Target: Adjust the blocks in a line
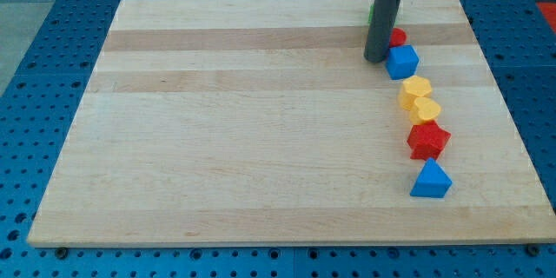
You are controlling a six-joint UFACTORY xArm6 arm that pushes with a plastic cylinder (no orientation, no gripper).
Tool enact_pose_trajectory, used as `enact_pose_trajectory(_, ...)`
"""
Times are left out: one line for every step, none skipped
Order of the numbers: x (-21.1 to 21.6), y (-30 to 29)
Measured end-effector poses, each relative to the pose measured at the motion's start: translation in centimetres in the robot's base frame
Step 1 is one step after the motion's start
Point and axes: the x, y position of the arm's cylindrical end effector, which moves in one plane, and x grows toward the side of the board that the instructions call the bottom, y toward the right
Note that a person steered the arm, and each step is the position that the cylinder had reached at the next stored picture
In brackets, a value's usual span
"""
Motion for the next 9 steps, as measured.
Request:
enact_pose_trajectory(-1.0, 0.0)
enact_pose_trajectory(-1.9, -0.1)
enact_pose_trajectory(-2.9, -0.8)
enact_pose_trajectory(-4.0, -1.6)
enact_pose_trajectory(-5.1, -1.8)
enact_pose_trajectory(-5.3, -1.8)
enact_pose_trajectory(-5.7, -1.8)
enact_pose_trajectory(-6.4, -1.8)
enact_pose_trajectory(-6.9, -1.5)
